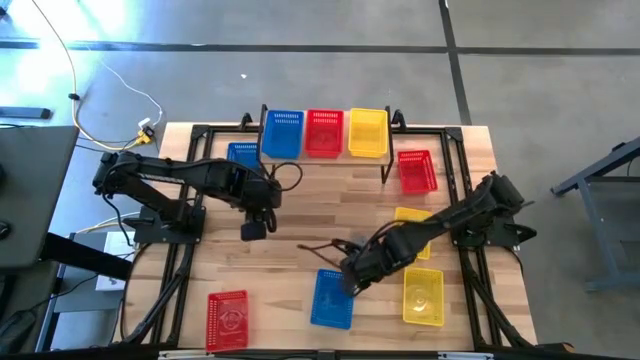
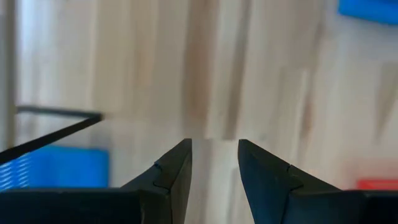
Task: Stack baskets on shelf by color
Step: Stack the bottom blue bin on top of the blue bin on the shelf
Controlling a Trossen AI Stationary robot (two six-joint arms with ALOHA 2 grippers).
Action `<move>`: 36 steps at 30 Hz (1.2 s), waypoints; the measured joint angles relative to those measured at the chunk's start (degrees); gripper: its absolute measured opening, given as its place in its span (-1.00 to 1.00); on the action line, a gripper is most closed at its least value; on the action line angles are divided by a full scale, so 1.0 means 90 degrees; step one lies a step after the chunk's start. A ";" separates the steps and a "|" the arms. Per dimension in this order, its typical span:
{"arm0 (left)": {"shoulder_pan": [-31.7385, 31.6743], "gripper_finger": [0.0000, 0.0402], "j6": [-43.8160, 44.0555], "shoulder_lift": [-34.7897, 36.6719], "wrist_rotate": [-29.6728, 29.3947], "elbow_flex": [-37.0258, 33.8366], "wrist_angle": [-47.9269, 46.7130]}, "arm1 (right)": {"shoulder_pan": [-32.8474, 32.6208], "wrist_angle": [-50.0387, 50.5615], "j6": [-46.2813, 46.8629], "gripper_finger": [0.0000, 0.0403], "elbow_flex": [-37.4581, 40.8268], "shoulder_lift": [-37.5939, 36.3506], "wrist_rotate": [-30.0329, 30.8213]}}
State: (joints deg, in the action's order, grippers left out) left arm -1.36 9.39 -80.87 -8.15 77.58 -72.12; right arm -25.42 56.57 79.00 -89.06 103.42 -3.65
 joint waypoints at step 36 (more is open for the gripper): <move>0.1574 -0.40 0.0506 0.0278 -0.0265 0.0002 0.0482 | -0.0097 -0.0842 0.2008 -0.97 -0.0010 0.1530 0.0623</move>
State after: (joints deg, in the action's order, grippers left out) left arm 12.80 13.94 -78.37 -10.53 77.60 -67.78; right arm -26.30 48.99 97.07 -89.14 117.19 1.95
